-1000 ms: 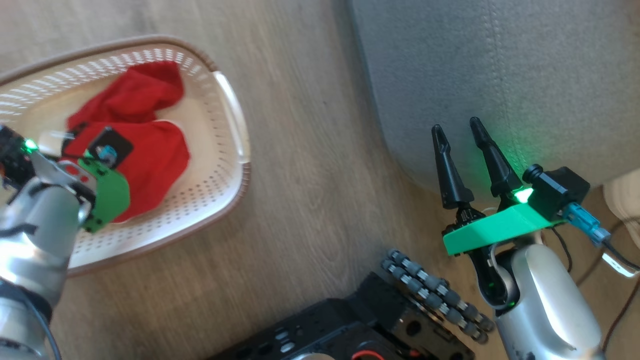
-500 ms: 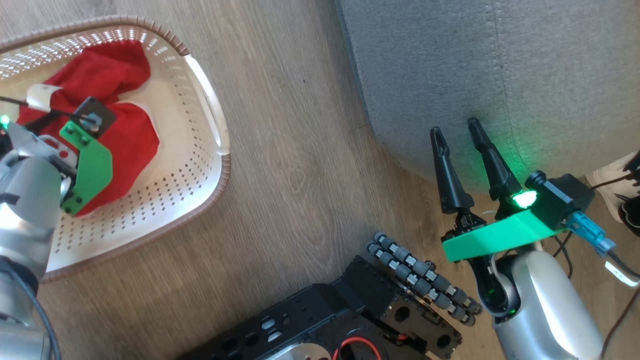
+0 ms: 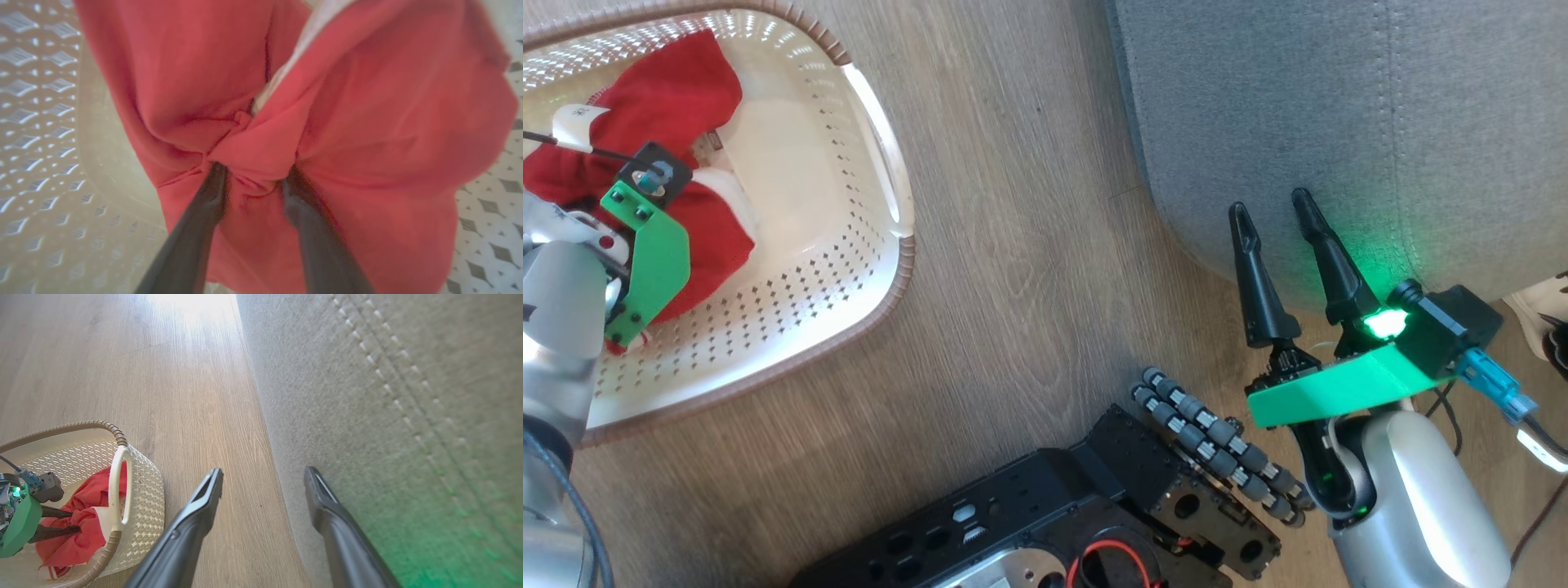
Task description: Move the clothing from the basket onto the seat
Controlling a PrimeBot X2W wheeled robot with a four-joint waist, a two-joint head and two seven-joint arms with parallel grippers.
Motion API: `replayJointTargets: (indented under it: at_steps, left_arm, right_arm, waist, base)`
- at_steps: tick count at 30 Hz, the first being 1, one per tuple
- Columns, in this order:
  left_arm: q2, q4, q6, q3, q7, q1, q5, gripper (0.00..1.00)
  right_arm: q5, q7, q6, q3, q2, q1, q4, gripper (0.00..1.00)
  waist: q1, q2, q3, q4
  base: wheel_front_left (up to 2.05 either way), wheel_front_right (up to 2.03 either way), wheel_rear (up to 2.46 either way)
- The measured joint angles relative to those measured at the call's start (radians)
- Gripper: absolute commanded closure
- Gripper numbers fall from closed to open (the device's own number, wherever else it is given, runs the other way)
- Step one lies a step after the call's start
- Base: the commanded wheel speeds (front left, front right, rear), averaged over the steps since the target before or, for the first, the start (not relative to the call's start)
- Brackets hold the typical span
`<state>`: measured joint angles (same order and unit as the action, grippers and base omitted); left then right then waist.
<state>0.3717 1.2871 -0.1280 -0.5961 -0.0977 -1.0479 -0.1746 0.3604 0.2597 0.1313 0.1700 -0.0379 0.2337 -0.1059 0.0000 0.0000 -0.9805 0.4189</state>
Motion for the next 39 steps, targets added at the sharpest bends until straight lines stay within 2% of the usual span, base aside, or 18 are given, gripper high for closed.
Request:
replayJointTargets:
  at_steps: [1, 9, 19, 25, 26, 32, 37, 39]
  left_arm:
    - [0.000, 0.000, -0.002, -0.003, -0.003, 0.000, 0.006, 1.00]
    - [0.000, 0.007, -0.002, -0.016, 0.016, 0.002, 0.052, 1.00]
    - [0.002, 0.011, -0.001, 0.017, 0.124, 0.036, 0.137, 1.00]
    - [-0.079, 0.012, 0.000, 0.021, 0.218, 0.111, 0.176, 1.00]
    - [-0.079, 0.012, 0.000, 0.021, 0.218, 0.111, 0.176, 1.00]
    - [-0.145, 0.009, 0.030, 0.039, 0.322, 0.165, 0.220, 1.00]
    - [-0.182, -0.044, 0.063, 0.045, 0.345, 0.239, 0.236, 1.00]
    - [-0.185, -0.117, 0.071, 0.050, 0.345, 0.274, 0.244, 1.00]
  right_arm:
    - [0.000, 0.000, 0.000, 0.000, 0.000, 0.000, 0.000, 0.00]
    - [0.000, 0.000, 0.000, 0.000, 0.000, 0.007, -0.002, 0.00]
    - [-0.027, 0.000, 0.000, 0.032, 0.000, 0.099, -0.033, 0.00]
    - [-0.086, 0.000, 0.000, -0.012, -0.001, 0.104, -0.065, 0.00]
    - [-0.086, 0.000, 0.000, -0.012, -0.001, 0.104, -0.065, 0.00]
    - [-0.136, 0.000, 0.000, -0.047, -0.001, 0.097, -0.099, 0.00]
    - [-0.150, 0.000, 0.000, -0.067, -0.002, 0.055, -0.128, 0.00]
    - [-0.162, 0.000, 0.000, -0.066, -0.002, 0.037, -0.140, 0.00]
  waist:
    - [0.0000, 0.0000, -0.002, -0.002]
    - [0.0000, 0.0000, 0.006, -0.002]
    - [0.0000, 0.0001, 0.078, 0.007]
    - [0.0000, 0.0001, 0.170, -0.029]
    - [0.0000, 0.0001, 0.170, -0.029]
    - [0.0000, 0.0001, 0.293, -0.093]
    - [-0.0001, 0.0001, 0.409, -0.146]
    - [-0.0001, 0.0001, 0.454, -0.166]
  base:
    - [0.00, 0.00, 0.00]
    - [0.00, 0.00, 0.00]
    - [0.00, 0.00, 0.00]
    - [0.00, 0.00, 0.00]
    - [0.00, 0.00, 0.00]
    - [0.00, 0.00, 0.00]
    - [0.00, 0.00, 0.00]
    - [0.00, 0.00, 0.00]
